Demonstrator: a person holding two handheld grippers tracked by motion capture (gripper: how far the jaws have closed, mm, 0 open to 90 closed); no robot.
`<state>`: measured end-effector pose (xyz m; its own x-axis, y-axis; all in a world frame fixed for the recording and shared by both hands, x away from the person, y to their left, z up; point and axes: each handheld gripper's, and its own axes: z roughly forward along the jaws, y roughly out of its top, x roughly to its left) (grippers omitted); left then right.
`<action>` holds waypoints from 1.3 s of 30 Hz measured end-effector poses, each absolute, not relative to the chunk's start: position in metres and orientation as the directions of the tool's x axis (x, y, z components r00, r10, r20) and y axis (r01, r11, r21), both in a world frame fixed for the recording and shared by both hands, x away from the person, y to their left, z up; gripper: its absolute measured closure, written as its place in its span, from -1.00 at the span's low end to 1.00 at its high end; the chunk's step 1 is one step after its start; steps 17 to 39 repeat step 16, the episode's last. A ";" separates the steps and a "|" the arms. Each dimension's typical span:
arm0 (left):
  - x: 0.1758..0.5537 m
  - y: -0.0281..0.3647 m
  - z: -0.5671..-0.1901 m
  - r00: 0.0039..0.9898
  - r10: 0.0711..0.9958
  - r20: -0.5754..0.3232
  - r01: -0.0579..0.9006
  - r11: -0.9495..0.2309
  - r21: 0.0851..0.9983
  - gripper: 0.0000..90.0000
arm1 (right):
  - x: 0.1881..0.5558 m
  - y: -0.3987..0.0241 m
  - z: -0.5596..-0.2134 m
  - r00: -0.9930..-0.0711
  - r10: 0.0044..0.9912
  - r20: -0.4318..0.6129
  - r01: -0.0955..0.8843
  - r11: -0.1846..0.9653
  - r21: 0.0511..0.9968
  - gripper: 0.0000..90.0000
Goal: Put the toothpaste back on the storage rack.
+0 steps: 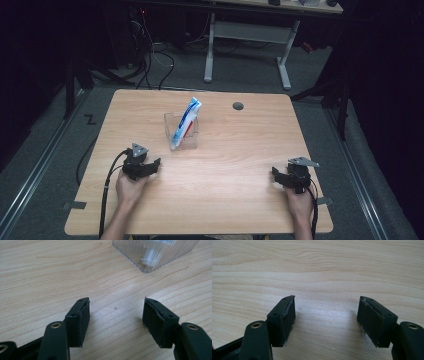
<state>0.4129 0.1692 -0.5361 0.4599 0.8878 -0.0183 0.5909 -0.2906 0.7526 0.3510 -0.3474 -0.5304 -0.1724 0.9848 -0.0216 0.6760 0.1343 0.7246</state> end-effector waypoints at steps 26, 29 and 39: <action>0.413 0.168 -0.536 0.470 0.883 -0.010 0.589 -0.305 0.748 -0.23 | 0.351 -0.347 -0.530 -0.173 0.985 -0.022 0.676 0.134 0.725 -0.31; 0.413 0.168 -0.536 0.470 0.883 -0.010 0.589 -0.305 0.748 -0.23 | 0.351 -0.347 -0.530 -0.173 0.985 -0.022 0.676 0.134 0.725 -0.31; 0.413 0.168 -0.536 0.470 0.883 -0.010 0.589 -0.305 0.748 -0.23 | 0.351 -0.347 -0.530 -0.173 0.985 -0.022 0.676 0.134 0.725 -0.31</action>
